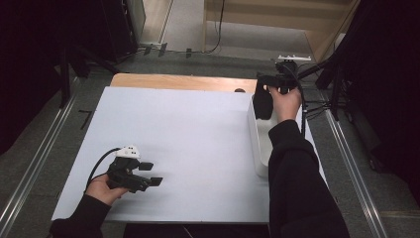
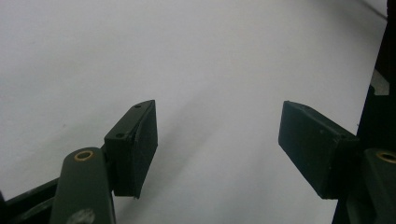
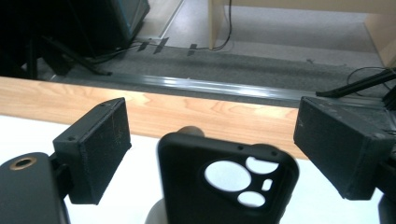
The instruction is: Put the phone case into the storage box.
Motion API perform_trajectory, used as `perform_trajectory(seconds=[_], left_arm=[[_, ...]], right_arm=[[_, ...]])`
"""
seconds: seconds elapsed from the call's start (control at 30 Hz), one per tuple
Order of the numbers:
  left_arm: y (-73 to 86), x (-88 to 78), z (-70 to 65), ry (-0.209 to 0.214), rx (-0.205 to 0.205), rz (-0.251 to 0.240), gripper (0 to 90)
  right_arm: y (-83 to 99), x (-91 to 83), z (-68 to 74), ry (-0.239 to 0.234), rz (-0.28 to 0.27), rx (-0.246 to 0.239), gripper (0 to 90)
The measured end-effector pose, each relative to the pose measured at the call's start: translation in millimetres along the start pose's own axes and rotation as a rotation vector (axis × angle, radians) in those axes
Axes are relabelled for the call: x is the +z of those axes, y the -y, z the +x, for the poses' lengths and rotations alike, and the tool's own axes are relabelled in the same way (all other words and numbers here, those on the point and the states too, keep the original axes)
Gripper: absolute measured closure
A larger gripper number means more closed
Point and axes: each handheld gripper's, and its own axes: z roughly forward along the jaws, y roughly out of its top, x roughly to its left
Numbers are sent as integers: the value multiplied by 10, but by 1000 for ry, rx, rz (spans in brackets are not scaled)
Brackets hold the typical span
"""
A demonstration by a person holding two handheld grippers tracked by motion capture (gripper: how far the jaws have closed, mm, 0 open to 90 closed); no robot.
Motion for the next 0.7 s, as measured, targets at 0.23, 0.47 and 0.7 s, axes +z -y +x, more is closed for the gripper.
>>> perform_trajectory(seconds=[0.23,0.47,0.7], left_arm=[[-24,4,11,3,2,-5,287],[-59,20,26,4,-1,-2,287],[-83,20,40,7,-1,-9,287]], right_arm=[[-21,-149,36,8,-16,-28,105],[2,-305,43,-21,-29,-35,106],[83,-416,79,-144,-76,-51,0]])
